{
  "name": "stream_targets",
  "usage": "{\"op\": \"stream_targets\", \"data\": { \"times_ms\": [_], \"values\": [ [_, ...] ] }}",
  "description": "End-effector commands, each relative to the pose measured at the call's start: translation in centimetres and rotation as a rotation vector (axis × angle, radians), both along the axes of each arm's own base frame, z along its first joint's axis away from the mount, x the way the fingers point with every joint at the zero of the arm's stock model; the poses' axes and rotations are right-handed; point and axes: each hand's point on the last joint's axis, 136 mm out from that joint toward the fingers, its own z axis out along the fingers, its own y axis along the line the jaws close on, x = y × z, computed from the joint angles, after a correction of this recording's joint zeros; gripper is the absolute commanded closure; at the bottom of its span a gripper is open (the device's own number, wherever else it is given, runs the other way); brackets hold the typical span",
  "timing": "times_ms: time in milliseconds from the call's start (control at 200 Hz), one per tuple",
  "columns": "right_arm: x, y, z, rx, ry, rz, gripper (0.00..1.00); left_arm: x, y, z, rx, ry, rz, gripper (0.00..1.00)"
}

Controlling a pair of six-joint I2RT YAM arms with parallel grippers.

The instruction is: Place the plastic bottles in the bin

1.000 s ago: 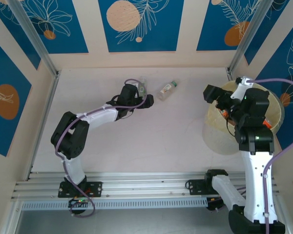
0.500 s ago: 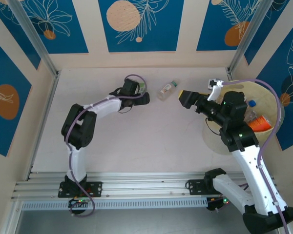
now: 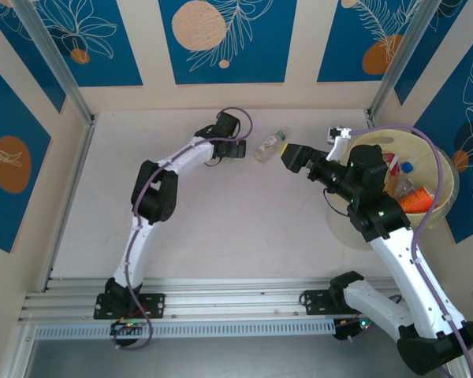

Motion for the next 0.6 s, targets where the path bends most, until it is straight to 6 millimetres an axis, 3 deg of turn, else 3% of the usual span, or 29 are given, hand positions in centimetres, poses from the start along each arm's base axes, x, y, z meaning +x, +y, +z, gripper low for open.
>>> {"op": "stream_targets", "data": {
  "times_ms": [0,235,595],
  "values": [
    [-0.1,-0.3,1.3,0.013,-0.015,-0.025,0.01,-0.2,1.0,-1.5,0.055,0.04,0.003,0.05],
    [0.0,0.0,1.1,-0.01,-0.025,-0.006,0.0,-0.6,0.1,-2.0,0.028,0.051,-0.051,0.23],
    [1.4,-0.6,-0.7,-0.059,0.031,-0.068,0.01,-1.8,0.0,1.3,-0.013,-0.006,-0.108,0.55]
  ]
}}
